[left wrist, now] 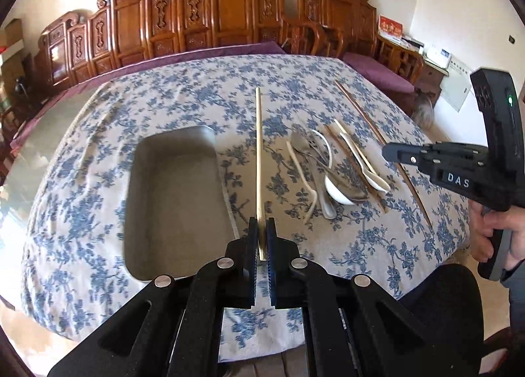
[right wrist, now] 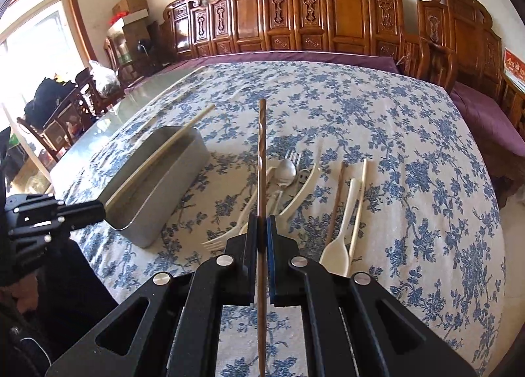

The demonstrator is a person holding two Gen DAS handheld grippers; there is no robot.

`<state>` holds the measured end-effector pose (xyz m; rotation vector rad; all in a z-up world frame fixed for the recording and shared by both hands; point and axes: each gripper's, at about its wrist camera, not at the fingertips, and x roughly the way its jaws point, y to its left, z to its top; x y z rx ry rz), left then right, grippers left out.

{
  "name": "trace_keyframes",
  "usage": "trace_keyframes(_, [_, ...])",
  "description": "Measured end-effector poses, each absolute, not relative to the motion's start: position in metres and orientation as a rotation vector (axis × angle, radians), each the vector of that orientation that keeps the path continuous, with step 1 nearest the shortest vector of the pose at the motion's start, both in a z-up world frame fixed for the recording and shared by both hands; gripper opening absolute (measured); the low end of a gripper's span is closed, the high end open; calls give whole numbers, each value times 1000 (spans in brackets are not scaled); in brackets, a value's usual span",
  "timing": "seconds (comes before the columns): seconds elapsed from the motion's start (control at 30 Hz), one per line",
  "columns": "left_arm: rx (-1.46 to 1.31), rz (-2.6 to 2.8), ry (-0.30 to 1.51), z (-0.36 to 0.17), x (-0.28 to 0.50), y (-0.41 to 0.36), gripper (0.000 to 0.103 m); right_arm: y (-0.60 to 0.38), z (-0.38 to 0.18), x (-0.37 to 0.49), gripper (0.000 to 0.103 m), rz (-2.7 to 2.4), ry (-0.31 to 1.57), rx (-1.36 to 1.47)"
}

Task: Organize utensils
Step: 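Lift the chopstick with the right gripper and carry it over the grey tray, then lower the chopstick into the tray and open the right gripper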

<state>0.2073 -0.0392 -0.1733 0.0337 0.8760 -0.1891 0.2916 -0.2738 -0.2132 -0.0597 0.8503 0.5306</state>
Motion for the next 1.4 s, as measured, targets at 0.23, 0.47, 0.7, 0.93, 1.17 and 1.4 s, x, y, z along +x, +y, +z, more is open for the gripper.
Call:
trace_keyframes(0.23, [3,-135,894,-176,212,-2,4,-265,-209,287,7,556,844,-60])
trace_keyframes(0.47, [-34,-101,957,-199,227,24,4,-252,-212,282,7,582,857,-71])
trace_keyframes(0.7, [-35,-96,992,-214,238,33,4,-230,-218,283,7,600,873,-83])
trace_keyframes(0.93, [-51,-106,1001,-216,245,39,4,-195,-216,295,7,624,880,-68])
trace_keyframes(1.17, [-94,-129,973,-210,249,53,5,-158,-205,308,7,658,878,-49])
trace_keyframes(1.4, [-113,-96,915,-202,247,80,5,-112,-208,323,7,675,898,-27])
